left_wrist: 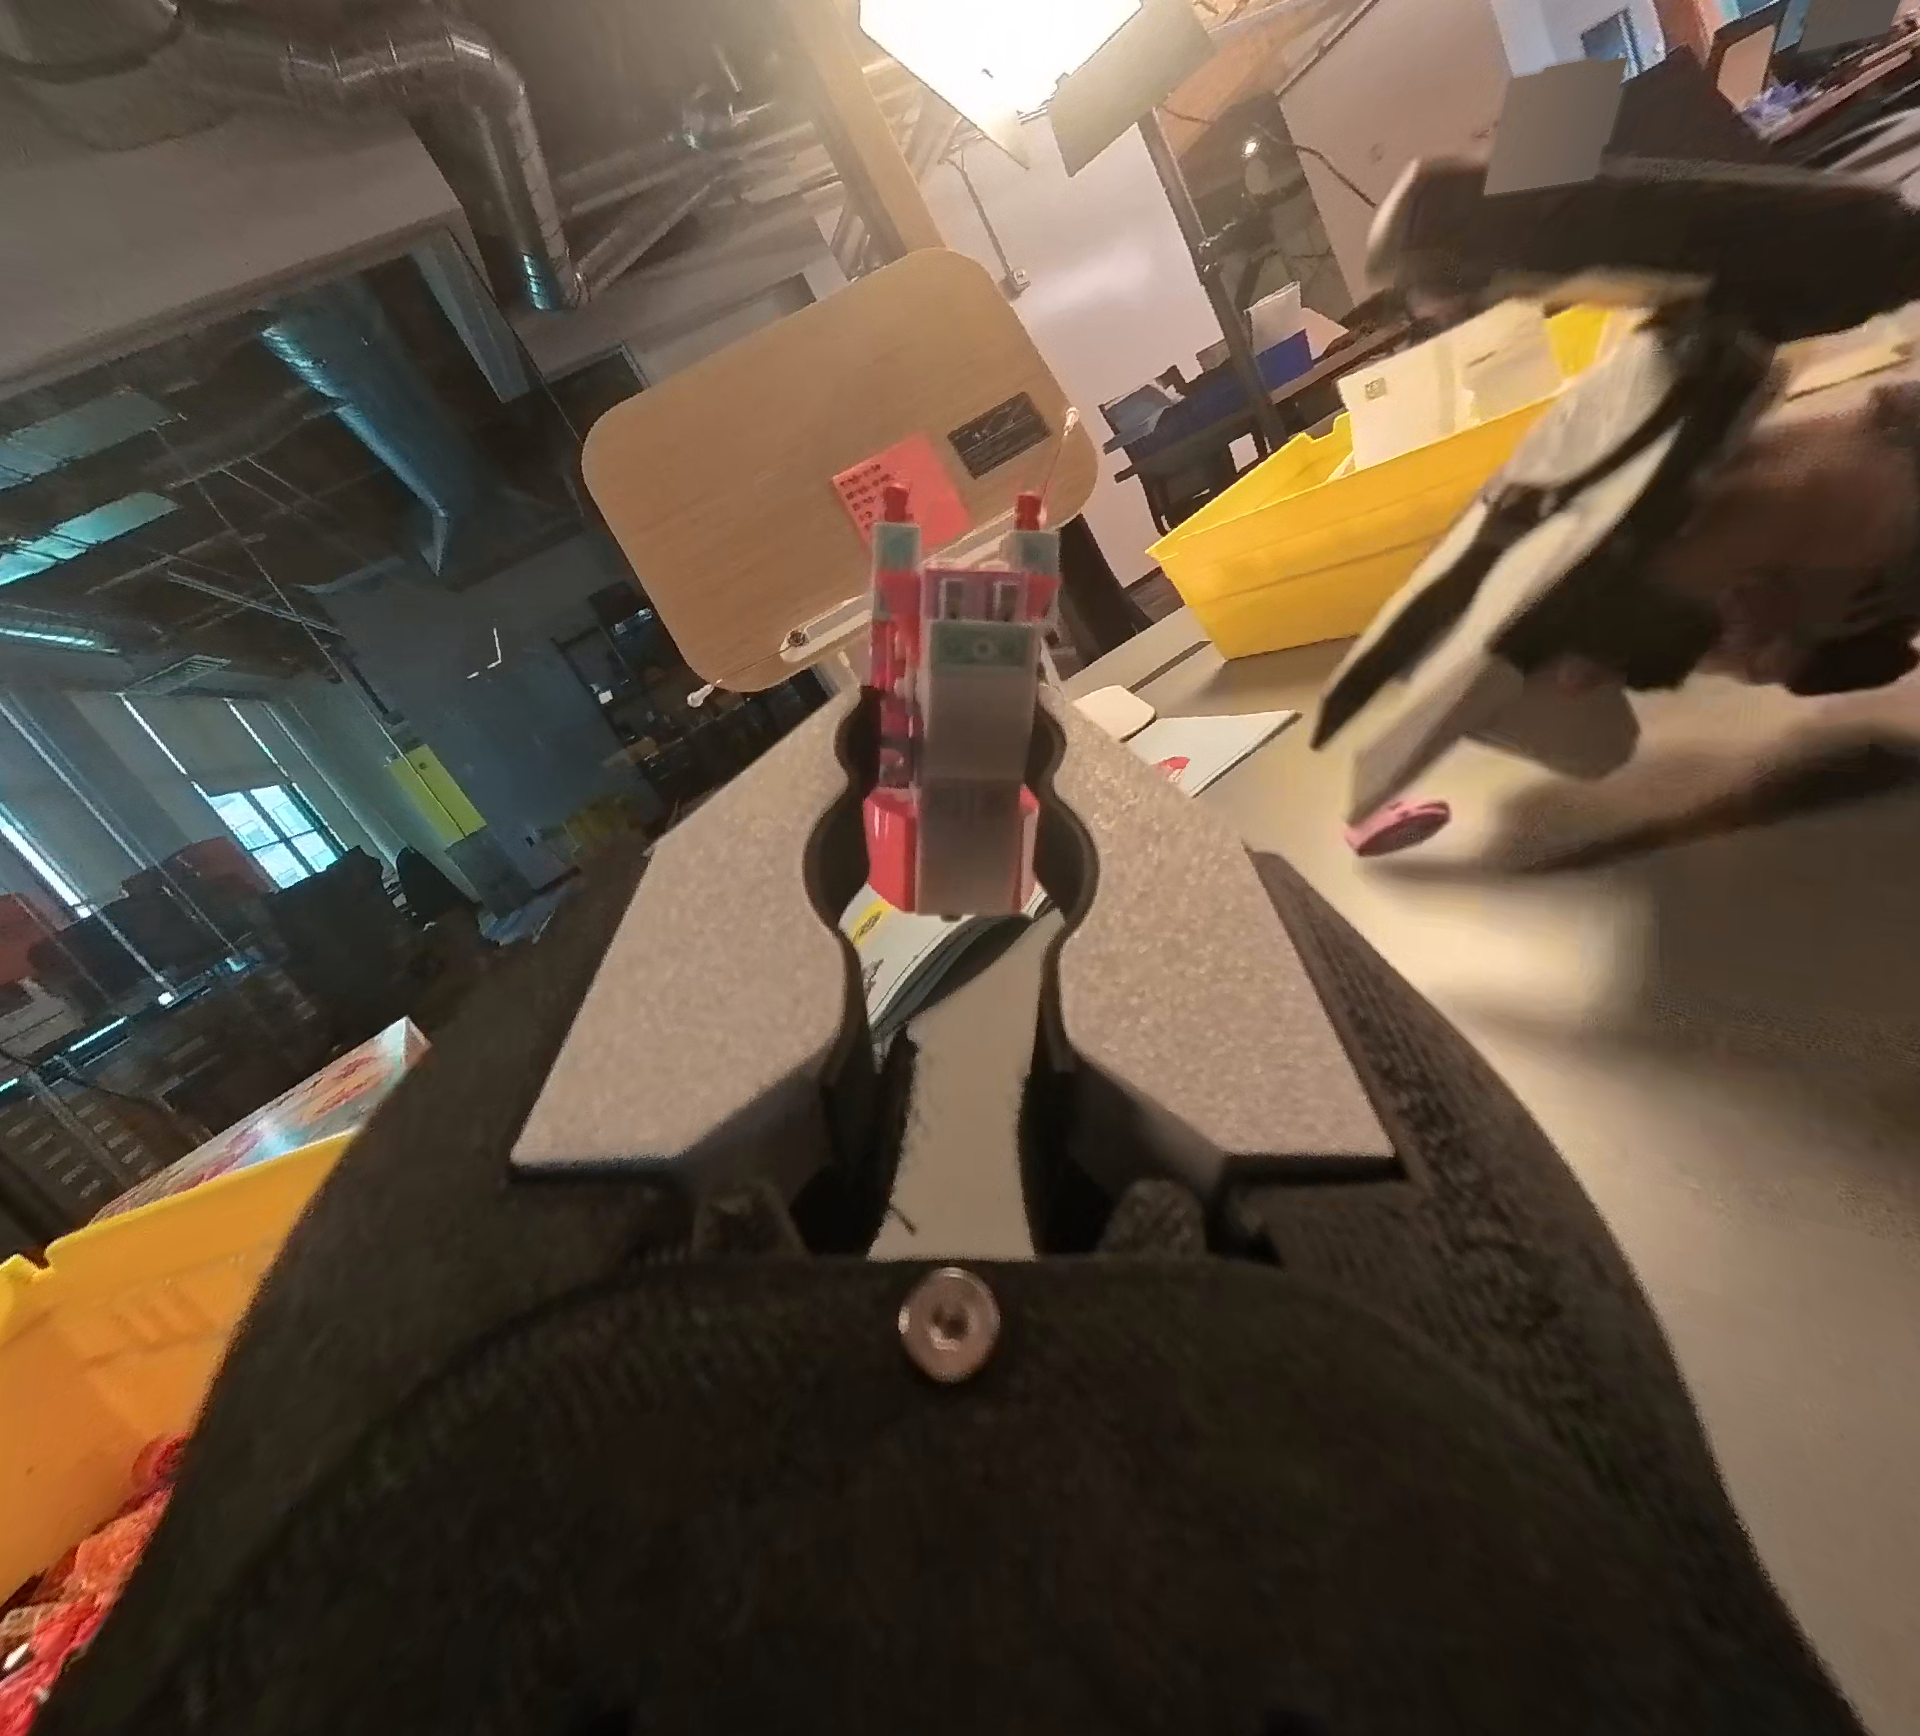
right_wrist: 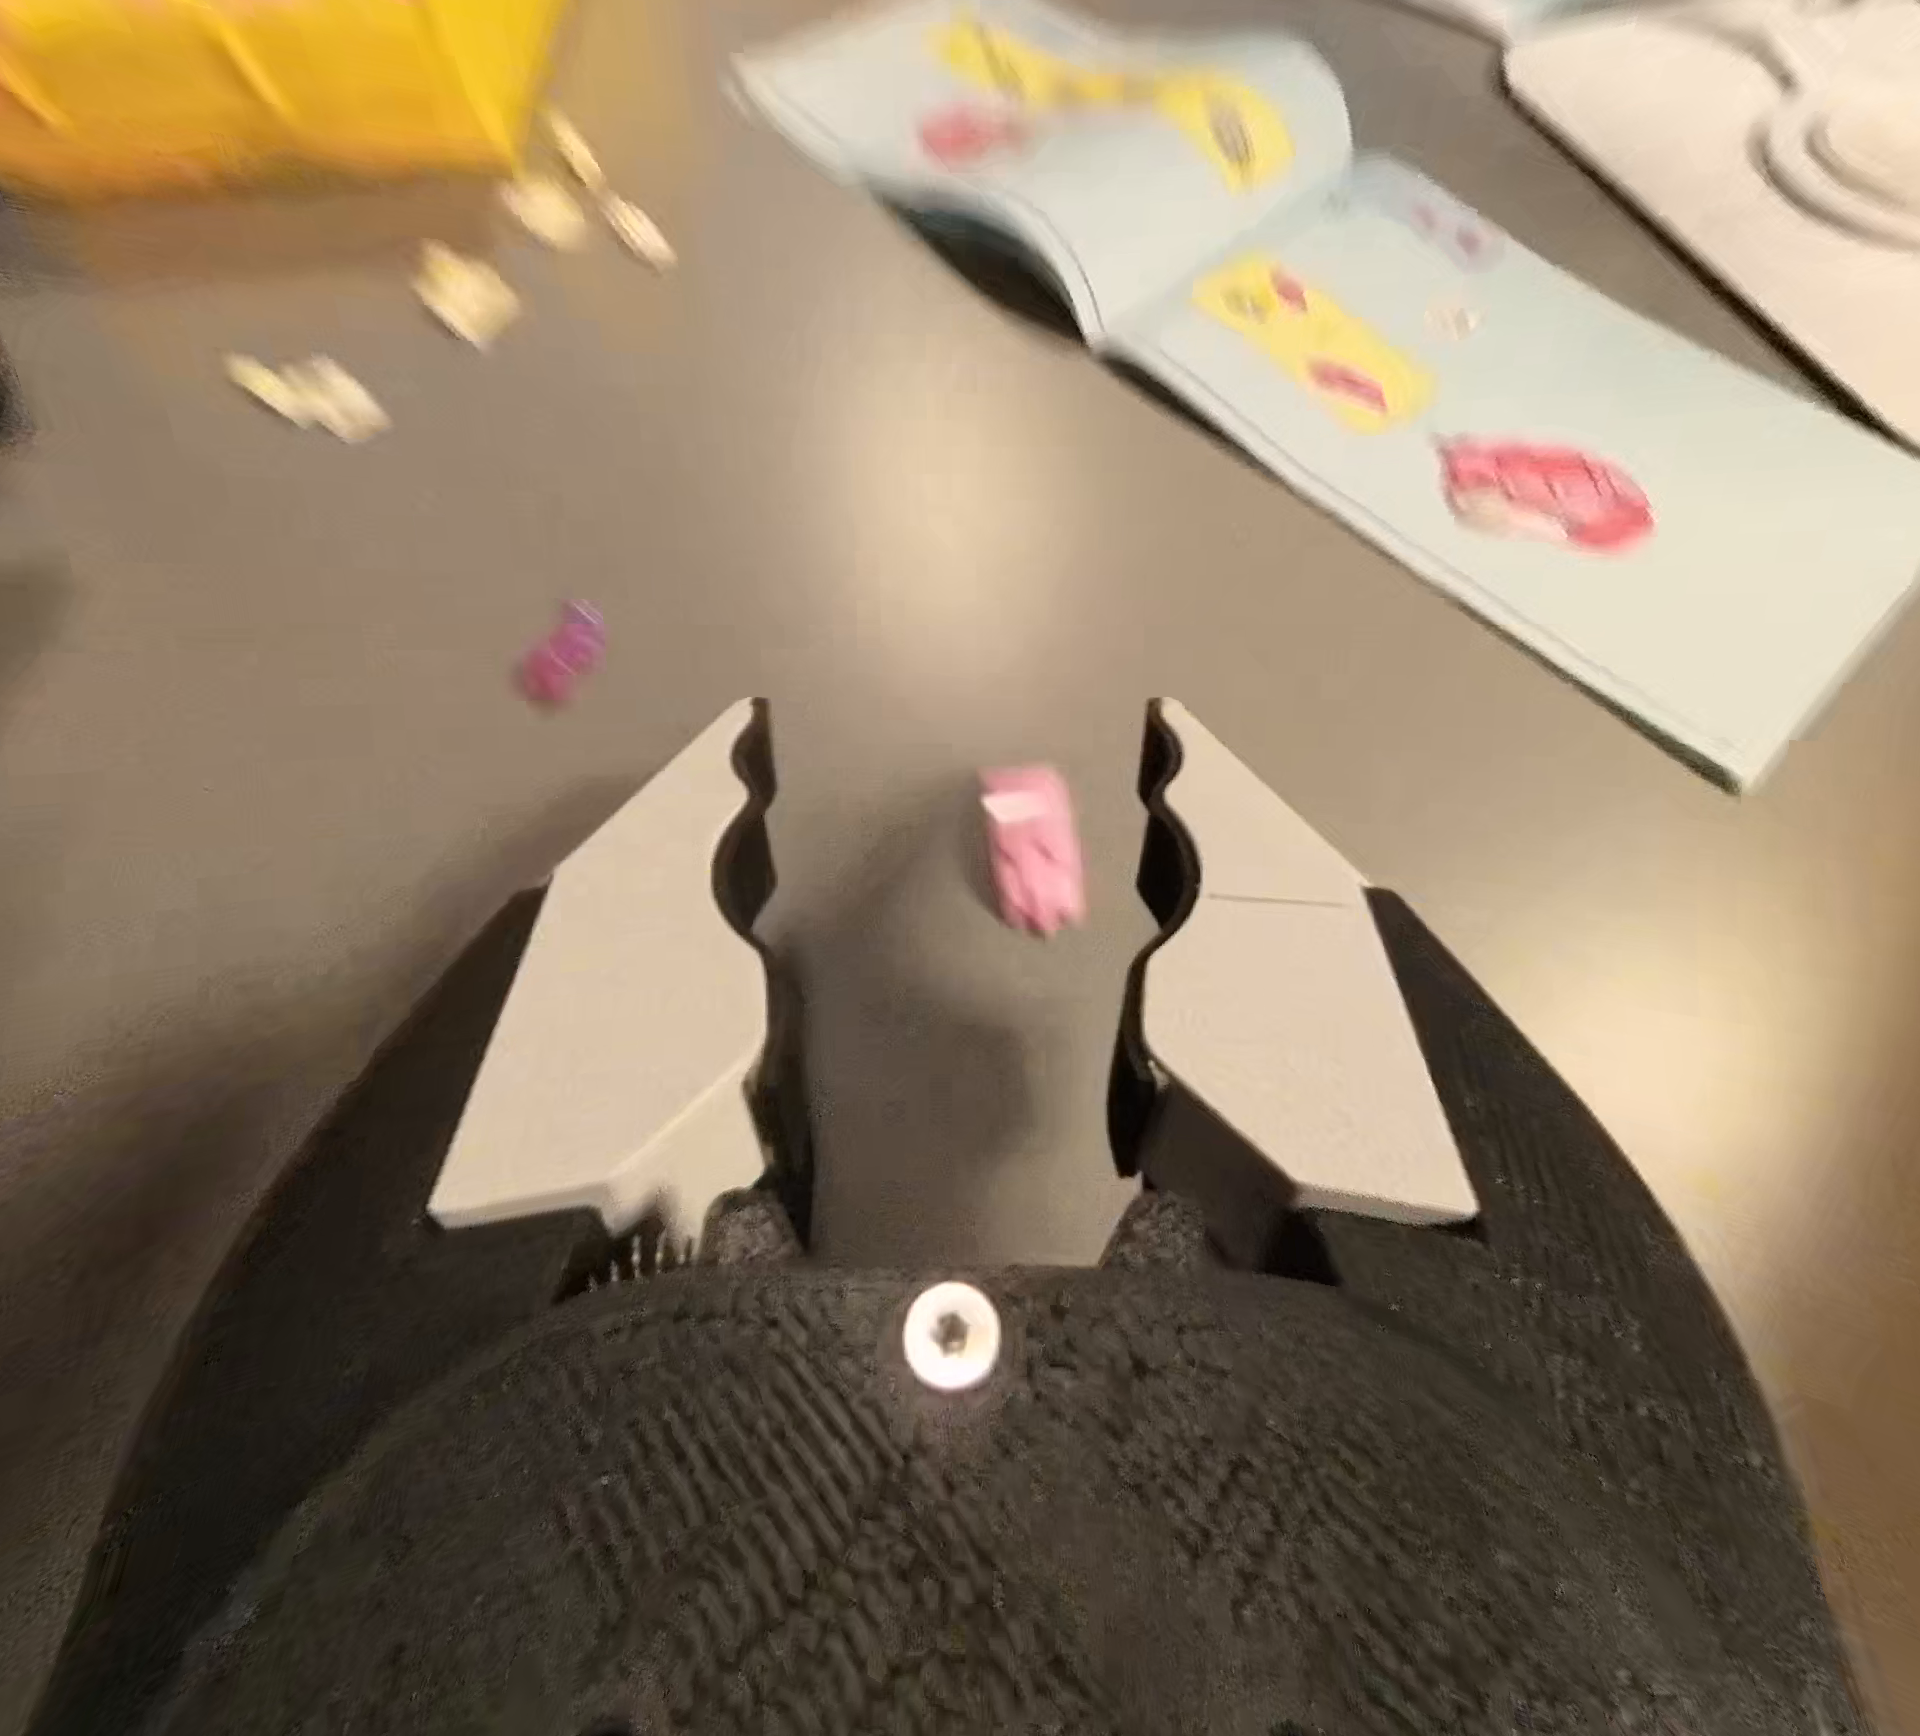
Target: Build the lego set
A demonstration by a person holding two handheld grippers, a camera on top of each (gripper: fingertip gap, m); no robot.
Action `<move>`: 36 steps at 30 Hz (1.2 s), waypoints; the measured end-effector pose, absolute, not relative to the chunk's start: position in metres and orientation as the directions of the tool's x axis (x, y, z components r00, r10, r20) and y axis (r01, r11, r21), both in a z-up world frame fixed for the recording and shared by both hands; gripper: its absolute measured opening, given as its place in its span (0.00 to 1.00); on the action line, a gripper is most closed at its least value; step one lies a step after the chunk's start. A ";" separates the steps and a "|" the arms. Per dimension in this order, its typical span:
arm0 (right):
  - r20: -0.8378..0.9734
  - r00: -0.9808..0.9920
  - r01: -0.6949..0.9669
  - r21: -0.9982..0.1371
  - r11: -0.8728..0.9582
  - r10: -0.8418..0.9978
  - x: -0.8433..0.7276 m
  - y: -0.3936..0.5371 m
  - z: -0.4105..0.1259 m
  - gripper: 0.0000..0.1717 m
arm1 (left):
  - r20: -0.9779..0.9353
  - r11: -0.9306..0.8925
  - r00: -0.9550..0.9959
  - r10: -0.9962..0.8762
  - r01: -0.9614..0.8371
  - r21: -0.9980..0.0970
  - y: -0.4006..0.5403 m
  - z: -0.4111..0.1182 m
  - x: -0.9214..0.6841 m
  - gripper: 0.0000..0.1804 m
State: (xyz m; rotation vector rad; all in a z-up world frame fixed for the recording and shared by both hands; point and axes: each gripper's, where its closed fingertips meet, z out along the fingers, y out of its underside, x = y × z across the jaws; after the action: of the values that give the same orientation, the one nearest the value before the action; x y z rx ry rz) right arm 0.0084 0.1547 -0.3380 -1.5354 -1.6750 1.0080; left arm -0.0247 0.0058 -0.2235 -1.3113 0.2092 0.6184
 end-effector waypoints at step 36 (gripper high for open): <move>0.257 -0.839 -0.043 -0.910 0.413 0.479 0.043 -0.001 -0.251 0.32 | -0.319 0.080 0.892 -0.320 -0.310 -0.947 0.029 -0.274 0.047 0.34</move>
State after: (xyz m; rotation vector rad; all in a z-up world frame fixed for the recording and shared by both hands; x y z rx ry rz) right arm 0.0426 -0.0008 -0.2515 -0.3697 -2.1871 1.4296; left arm 0.0470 0.0294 -0.2738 -1.5121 0.5180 -0.0085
